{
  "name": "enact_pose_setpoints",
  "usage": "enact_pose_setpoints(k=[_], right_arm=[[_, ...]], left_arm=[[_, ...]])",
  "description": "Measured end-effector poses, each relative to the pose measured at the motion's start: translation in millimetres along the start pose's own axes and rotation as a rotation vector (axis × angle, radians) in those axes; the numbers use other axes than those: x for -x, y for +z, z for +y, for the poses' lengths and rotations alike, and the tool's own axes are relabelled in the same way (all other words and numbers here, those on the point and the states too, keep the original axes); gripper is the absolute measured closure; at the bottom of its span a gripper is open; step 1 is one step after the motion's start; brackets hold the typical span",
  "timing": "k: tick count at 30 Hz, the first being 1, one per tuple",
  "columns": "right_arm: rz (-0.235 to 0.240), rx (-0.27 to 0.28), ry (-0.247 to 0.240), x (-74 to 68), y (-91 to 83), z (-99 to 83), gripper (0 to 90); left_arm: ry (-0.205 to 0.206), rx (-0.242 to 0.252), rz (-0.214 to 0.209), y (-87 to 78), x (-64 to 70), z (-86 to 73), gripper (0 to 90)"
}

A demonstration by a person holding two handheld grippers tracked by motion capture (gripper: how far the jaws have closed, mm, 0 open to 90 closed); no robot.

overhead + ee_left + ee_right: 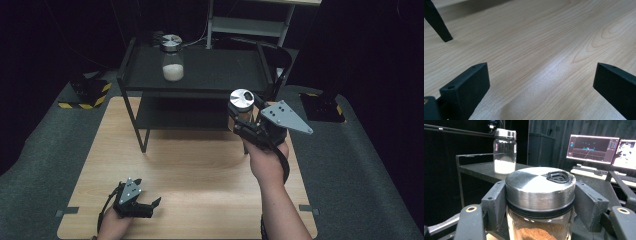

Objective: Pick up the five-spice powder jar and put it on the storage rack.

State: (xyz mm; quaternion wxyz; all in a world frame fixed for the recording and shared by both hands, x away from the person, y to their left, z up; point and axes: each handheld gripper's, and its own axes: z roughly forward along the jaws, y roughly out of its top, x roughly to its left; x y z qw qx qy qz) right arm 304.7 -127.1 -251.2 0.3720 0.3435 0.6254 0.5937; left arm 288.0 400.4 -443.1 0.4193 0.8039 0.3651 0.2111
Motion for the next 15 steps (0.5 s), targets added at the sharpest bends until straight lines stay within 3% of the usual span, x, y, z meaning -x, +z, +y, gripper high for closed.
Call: enact_pose_setpoints(k=[15], right_arm=[[-0.008,0.005,0.011,4.7,17.3,30.0,33.0]], left_arm=[[-0.001,0.0,-0.006,0.0,-0.3,-0.1,0.9]])
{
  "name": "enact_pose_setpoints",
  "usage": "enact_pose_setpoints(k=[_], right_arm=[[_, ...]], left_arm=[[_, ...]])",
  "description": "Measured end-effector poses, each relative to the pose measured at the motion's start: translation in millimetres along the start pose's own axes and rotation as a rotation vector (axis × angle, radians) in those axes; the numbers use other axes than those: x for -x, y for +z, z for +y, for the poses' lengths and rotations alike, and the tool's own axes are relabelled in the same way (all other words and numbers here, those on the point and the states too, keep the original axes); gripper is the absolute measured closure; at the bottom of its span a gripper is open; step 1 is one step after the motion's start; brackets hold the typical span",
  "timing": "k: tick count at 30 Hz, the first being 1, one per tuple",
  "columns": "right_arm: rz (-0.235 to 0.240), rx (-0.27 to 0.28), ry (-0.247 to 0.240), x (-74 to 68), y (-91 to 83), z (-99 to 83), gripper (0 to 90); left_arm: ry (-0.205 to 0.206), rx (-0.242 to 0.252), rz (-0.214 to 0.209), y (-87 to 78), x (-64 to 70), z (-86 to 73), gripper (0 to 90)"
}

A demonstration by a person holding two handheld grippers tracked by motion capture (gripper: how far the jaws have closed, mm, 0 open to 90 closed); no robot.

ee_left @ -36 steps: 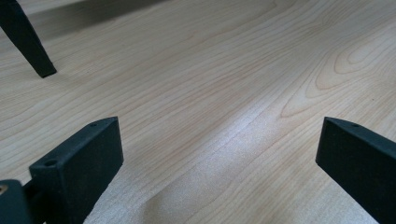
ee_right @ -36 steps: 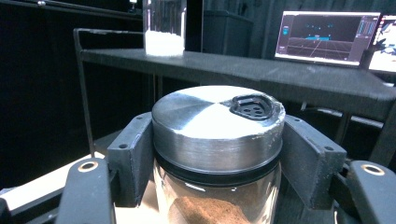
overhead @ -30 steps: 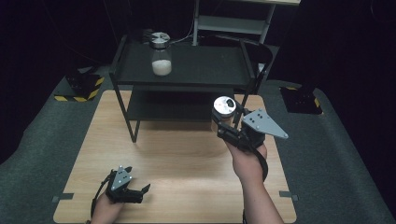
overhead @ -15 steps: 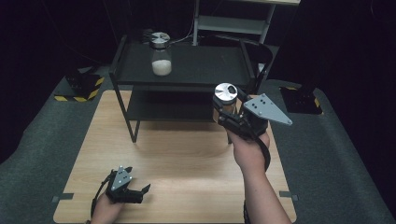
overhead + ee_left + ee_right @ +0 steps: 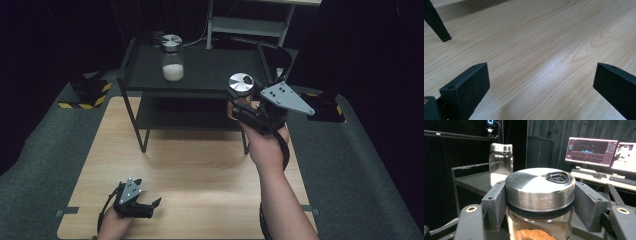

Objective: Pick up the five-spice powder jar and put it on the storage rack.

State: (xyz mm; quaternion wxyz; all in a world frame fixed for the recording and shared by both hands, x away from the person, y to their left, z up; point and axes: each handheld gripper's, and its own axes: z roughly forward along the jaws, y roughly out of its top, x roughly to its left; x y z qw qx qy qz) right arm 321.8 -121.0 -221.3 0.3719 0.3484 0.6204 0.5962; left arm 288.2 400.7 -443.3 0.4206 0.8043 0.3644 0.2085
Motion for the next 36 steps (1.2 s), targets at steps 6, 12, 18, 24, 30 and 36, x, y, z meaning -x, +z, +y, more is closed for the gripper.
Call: enact_pose_setpoints(k=[6,12,18,24,30,36], right_arm=[[-0.006,0.0,-0.014,-0.1,8.9,12.2,33.1],[-0.013,-0.006,-0.008,0.6,18.1,19.8,33.1],[-0.031,-0.017,-0.01,0.5,30.6,26.7,33.2],[-0.045,-0.016,-0.011,0.6,43.4,31.4,33.4],[-0.057,-0.022,0.006,3.0,60.5,32.8,33.5],[-0.072,-0.029,0.013,6.2,79.1,32.6,33.7]], left_arm=[[0.006,-0.003,-0.003,-0.3,0.1,0.5,0.9],[0.008,-0.004,-0.005,-0.4,-0.1,0.6,0.9],[0.01,-0.004,-0.008,-0.3,-0.3,0.6,0.9],[0.012,-0.004,-0.01,-0.1,-0.2,0.7,0.8],[0.007,0.003,-0.014,-0.7,-1.3,-0.6,0.8],[0.011,0.002,-0.018,-0.8,-1.1,-0.5,0.8]])
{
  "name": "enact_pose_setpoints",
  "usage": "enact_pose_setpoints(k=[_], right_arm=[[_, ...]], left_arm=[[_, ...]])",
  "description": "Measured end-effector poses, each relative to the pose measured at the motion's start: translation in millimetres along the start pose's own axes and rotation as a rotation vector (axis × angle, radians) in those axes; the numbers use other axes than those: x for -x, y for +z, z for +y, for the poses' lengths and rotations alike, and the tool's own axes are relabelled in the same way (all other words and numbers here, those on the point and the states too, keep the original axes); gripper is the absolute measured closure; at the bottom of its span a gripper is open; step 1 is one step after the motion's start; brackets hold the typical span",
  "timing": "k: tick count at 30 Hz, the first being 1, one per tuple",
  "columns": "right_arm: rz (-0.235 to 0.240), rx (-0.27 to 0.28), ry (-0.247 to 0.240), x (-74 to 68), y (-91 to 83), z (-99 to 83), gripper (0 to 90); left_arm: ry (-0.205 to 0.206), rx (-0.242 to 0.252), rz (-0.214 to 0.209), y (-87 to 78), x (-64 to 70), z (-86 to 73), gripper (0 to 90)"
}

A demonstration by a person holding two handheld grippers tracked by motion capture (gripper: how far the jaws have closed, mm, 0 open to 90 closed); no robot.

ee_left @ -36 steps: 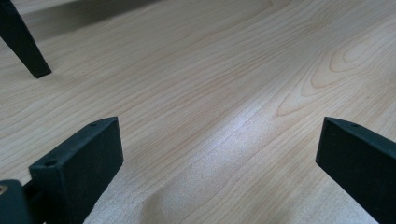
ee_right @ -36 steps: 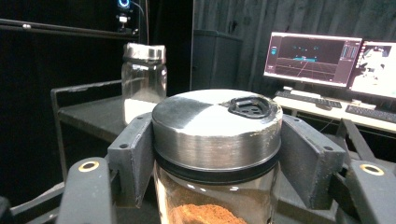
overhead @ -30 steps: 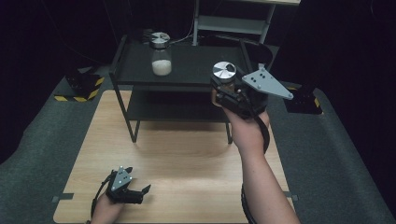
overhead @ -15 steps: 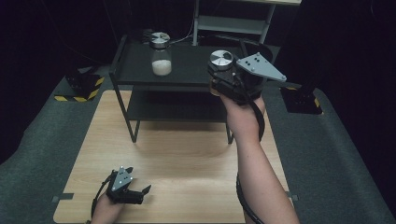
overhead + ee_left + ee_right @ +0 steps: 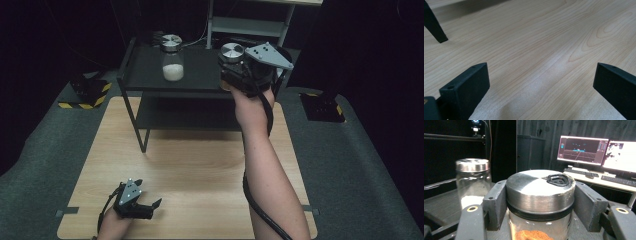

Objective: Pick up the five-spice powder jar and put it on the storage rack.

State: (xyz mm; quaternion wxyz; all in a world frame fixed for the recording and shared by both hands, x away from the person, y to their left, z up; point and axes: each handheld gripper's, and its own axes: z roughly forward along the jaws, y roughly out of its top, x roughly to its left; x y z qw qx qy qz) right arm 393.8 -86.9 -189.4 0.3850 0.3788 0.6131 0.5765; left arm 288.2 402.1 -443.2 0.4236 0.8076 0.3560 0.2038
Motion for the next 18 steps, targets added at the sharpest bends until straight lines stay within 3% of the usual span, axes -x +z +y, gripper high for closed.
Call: enact_pose_setpoints(k=[9,18], right_arm=[[-0.032,-0.023,0.01,3.1,28.1,6.1,34.3],[-0.034,-0.028,0.038,8.0,45.0,0.7,34.9]], left_arm=[[0.004,-0.001,-0.004,0.3,-0.3,0.3,0.8],[0.0,0.001,-0.008,0.0,-1.0,-0.2,0.8]])
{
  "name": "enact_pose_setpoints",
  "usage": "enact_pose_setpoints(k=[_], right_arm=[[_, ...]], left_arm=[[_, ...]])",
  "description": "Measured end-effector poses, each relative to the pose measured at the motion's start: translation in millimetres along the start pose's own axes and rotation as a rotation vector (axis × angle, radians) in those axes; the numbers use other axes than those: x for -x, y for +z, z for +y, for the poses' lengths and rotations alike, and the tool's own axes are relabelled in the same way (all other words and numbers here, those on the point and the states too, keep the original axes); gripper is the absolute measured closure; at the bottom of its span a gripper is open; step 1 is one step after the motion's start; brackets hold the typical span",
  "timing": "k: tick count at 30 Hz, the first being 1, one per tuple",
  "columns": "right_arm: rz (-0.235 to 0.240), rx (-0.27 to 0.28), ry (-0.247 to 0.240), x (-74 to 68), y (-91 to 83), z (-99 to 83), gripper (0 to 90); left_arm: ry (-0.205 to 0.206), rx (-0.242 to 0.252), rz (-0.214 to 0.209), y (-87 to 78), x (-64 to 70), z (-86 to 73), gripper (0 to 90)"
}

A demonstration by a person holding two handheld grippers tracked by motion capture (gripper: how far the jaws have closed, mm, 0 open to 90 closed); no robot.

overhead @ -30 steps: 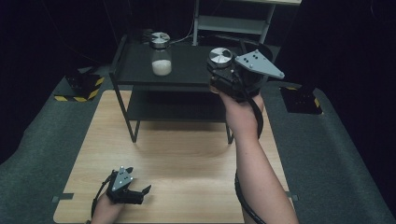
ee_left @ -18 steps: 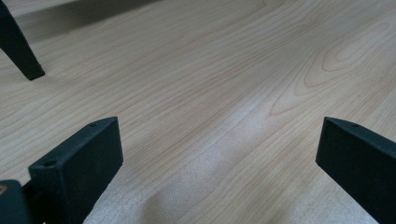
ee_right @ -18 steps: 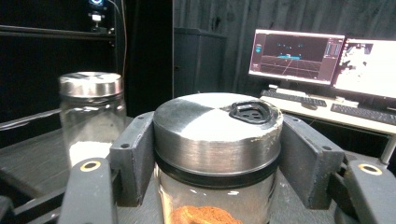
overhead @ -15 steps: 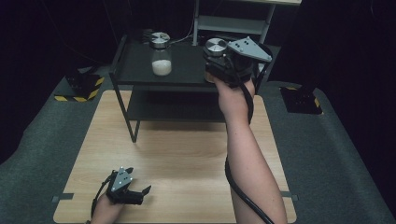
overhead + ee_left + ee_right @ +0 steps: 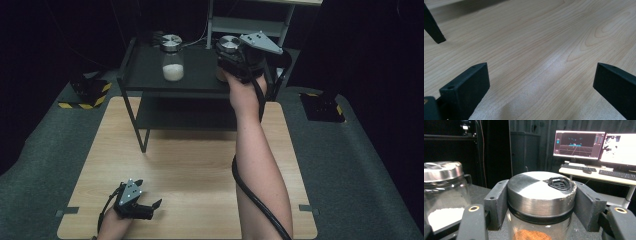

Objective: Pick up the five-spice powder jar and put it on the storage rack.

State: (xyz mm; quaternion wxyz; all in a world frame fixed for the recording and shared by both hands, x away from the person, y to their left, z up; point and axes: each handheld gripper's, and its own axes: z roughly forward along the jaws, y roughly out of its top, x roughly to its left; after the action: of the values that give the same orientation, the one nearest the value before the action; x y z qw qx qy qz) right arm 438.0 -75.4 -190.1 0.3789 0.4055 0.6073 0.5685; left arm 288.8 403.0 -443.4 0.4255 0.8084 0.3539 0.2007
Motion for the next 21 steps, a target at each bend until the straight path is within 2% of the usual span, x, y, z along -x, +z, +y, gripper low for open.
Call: enact_pose_setpoints(k=[8,11,21], right_arm=[[-0.002,0.013,0.007,-0.2,7.7,-6.3,34.8],[-0.002,0.015,0.02,1.0,7.6,-7.6,34.7],[0.001,0.013,0.014,1.7,6.6,-7.0,34.4]], left_arm=[[0.001,-0.001,0.0,-0.1,0.4,0.1,0.8],[0.002,-0.002,-0.001,-0.1,0.5,0.2,0.8],[0.007,-0.007,-0.007,0.1,0.5,1.0,0.8]])
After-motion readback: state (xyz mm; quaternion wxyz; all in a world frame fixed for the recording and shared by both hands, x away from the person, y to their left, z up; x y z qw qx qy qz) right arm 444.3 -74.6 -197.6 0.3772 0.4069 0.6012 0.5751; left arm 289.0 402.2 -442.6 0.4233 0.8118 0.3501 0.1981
